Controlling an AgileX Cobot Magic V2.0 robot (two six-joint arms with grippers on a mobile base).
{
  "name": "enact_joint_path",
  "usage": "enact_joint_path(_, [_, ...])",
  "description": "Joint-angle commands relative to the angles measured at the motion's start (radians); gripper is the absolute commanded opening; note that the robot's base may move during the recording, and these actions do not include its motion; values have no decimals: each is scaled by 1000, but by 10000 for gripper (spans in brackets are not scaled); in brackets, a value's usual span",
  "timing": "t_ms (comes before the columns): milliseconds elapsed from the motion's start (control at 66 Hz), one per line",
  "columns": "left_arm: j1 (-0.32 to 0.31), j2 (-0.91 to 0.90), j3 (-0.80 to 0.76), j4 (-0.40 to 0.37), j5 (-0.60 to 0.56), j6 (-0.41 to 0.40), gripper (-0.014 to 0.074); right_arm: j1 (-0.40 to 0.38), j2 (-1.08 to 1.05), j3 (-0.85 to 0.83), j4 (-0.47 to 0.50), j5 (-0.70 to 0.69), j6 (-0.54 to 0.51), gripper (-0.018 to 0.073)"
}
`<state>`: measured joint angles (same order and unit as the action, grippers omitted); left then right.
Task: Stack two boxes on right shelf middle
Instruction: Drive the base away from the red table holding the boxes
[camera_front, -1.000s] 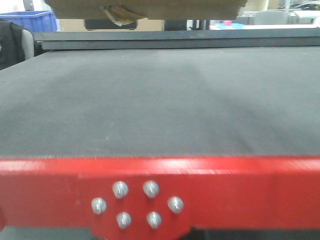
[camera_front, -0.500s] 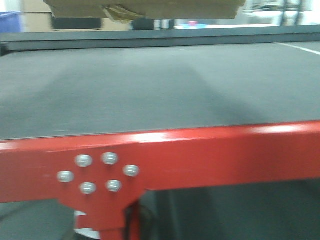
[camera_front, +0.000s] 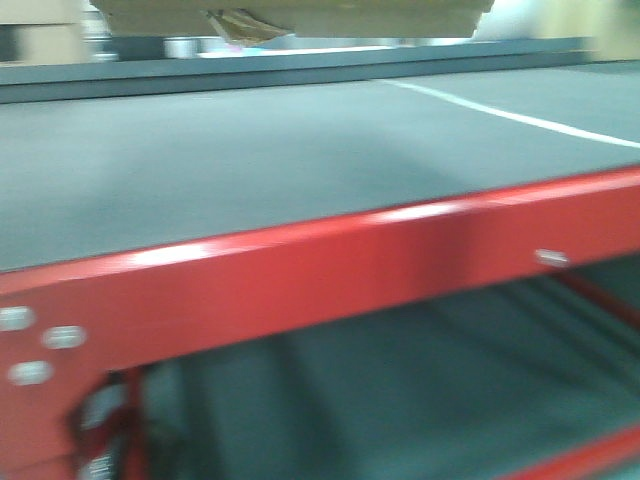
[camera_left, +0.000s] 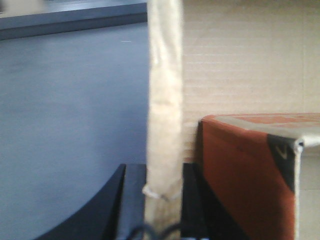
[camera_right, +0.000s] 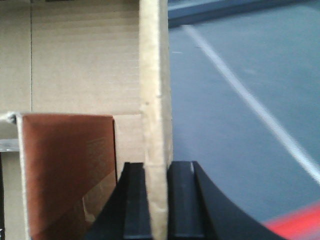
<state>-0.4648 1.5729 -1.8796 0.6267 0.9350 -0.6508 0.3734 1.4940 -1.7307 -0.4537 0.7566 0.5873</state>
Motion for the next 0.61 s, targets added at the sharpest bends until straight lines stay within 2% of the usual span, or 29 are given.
enact_joint_path(0, [4,-15,-11,17,-42,-8,-111,-4,-13,-12,-25,-62,7,-154])
enact_joint_path(591, [4,-15,-11,17,-42,-8,-111,-4,-13,-12,-25,-66,7,-154])
